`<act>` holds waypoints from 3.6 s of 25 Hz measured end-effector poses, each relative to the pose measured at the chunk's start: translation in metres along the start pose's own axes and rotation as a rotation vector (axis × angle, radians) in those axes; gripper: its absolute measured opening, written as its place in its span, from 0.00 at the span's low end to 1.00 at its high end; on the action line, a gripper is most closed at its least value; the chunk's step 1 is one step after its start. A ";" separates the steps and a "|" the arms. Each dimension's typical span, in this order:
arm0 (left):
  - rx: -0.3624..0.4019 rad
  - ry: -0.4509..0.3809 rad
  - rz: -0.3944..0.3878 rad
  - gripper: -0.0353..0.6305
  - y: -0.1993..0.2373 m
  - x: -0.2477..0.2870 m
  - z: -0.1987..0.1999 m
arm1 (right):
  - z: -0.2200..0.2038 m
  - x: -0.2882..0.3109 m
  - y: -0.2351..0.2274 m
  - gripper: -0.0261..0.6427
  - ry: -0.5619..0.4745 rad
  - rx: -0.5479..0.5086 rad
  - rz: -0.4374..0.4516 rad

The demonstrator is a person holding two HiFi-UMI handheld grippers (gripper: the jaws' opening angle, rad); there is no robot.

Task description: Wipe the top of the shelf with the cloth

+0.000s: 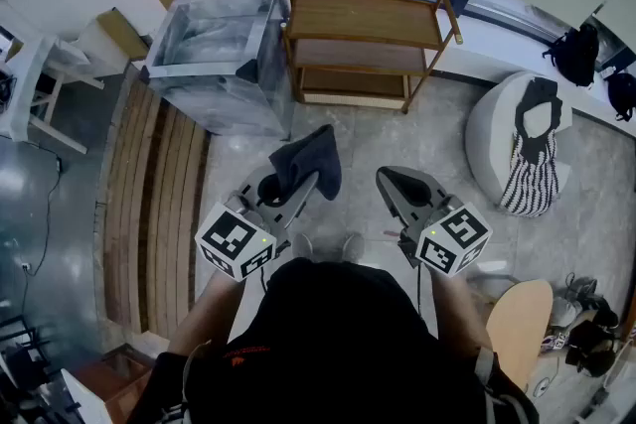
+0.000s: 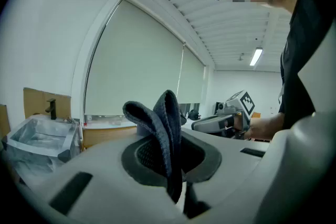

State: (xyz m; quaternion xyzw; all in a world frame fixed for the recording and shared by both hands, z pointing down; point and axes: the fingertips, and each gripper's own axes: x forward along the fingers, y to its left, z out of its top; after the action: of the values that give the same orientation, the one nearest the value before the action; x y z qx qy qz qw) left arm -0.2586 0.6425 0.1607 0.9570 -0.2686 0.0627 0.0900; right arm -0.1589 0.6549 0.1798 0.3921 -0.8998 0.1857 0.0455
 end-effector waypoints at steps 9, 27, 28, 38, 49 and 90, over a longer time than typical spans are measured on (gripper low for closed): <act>-0.006 0.008 0.007 0.11 -0.024 0.017 -0.009 | -0.010 -0.025 -0.015 0.04 0.002 0.010 0.001; -0.015 0.039 0.038 0.11 -0.046 0.043 -0.022 | -0.026 -0.064 -0.049 0.05 0.010 0.083 -0.009; -0.015 0.040 0.038 0.11 -0.045 0.044 -0.022 | -0.025 -0.063 -0.050 0.05 0.010 0.082 -0.007; -0.031 0.041 0.030 0.11 -0.025 0.065 -0.023 | -0.021 -0.051 -0.072 0.05 0.021 0.088 -0.019; -0.056 0.041 0.031 0.11 0.050 0.112 -0.019 | -0.006 0.010 -0.131 0.05 0.043 0.128 -0.024; -0.032 0.047 -0.070 0.11 0.346 0.195 0.037 | 0.107 0.268 -0.258 0.05 0.042 0.160 -0.158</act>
State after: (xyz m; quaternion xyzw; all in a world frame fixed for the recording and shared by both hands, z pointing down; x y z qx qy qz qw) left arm -0.2726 0.2468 0.2050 0.9625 -0.2337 0.0775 0.1137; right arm -0.1505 0.2704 0.2189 0.4602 -0.8474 0.2607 0.0473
